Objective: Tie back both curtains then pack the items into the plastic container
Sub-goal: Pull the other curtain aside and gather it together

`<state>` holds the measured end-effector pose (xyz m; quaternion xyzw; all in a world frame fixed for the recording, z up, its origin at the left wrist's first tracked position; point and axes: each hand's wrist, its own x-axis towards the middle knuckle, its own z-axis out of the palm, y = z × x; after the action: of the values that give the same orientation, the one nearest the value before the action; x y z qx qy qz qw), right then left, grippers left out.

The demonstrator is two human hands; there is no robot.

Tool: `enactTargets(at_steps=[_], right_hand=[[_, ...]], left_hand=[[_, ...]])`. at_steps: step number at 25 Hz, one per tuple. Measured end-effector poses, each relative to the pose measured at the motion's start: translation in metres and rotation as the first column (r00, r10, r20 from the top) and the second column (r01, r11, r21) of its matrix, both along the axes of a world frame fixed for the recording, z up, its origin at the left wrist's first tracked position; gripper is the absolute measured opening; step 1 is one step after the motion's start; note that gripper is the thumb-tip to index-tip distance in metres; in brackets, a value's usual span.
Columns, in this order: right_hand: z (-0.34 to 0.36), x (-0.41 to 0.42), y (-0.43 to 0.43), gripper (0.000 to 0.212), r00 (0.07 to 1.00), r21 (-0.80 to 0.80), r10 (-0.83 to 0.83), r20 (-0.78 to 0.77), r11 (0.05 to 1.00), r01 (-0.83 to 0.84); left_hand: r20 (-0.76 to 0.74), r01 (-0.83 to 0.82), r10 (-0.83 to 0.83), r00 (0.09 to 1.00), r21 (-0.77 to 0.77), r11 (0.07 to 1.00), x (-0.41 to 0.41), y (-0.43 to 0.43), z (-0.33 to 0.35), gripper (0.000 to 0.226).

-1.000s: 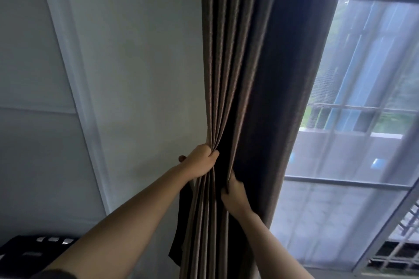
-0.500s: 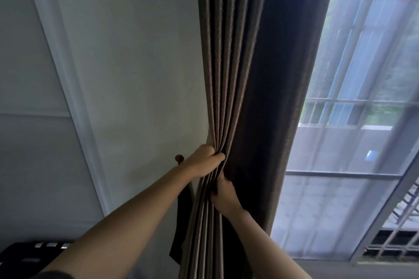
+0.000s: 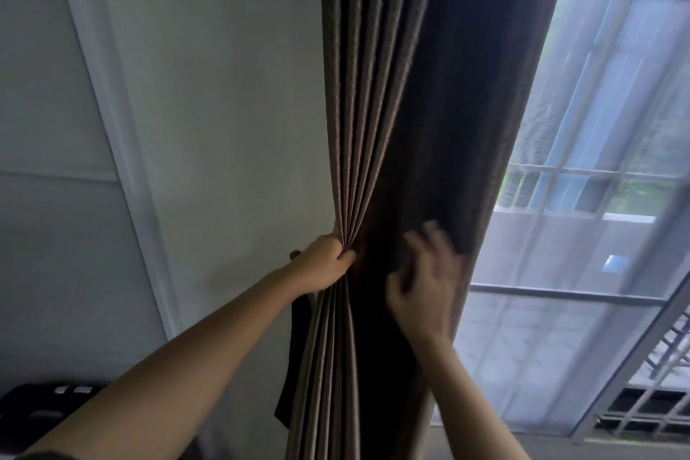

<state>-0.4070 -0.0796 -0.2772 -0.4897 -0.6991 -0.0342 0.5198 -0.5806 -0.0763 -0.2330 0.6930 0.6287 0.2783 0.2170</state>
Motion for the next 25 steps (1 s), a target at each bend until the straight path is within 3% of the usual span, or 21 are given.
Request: enactTargets(at_steps=[1, 2, 4, 7, 10, 13, 18, 25], right_hand=[[0.017, 0.013, 0.002, 0.064, 0.979, 0.099, -0.126, -0.158, 0.985, 0.143], [0.032, 0.025, 0.008, 0.072, 0.947, 0.076, -0.158, -0.279, 0.98, 0.185], [0.048, 0.042, 0.027, 0.084, 0.913, -0.155, -0.088, -0.399, 0.988, 0.027], [0.037, 0.036, 0.04, 0.071, 0.973, -0.463, 0.133, -0.19, 0.861, -0.208], [0.002, 0.016, 0.036, 0.066, 0.933, -0.585, 0.344, -0.109, 0.737, -0.34], [-0.031, -0.001, 0.028, 0.072, 0.872, -0.591, 0.474, -0.123, 0.671, -0.448], [-0.047, -0.022, 0.025, 0.085, 0.831, -0.595, 0.534, -0.155, 0.621, -0.511], [-0.045, -0.032, 0.014, 0.092, 0.807, -0.54, 0.571, -0.151, 0.636, -0.551]], left_hand=[[0.023, 0.012, -0.012, 1.0, -0.006, 1.0, -0.003, -0.002, -0.002, 0.036], [0.03, 0.023, -0.023, 0.999, 0.003, 1.0, -0.003, -0.004, -0.002, 0.029], [0.047, 0.038, -0.04, 0.998, 0.033, 0.999, -0.001, -0.008, -0.001, 0.032], [0.026, 0.044, -0.045, 0.999, 0.032, 0.999, 0.008, -0.012, 0.003, 0.037], [0.007, 0.06, -0.06, 0.998, 0.037, 0.998, 0.015, -0.012, 0.006, 0.039], [0.053, 0.055, -0.058, 0.997, 0.047, 0.997, 0.014, -0.01, 0.007, 0.038], [0.056, 0.04, -0.041, 0.998, 0.025, 0.999, 0.015, -0.001, 0.01, 0.033], [-0.028, 0.047, -0.046, 0.999, 0.026, 0.999, 0.023, 0.007, 0.01, 0.037]])
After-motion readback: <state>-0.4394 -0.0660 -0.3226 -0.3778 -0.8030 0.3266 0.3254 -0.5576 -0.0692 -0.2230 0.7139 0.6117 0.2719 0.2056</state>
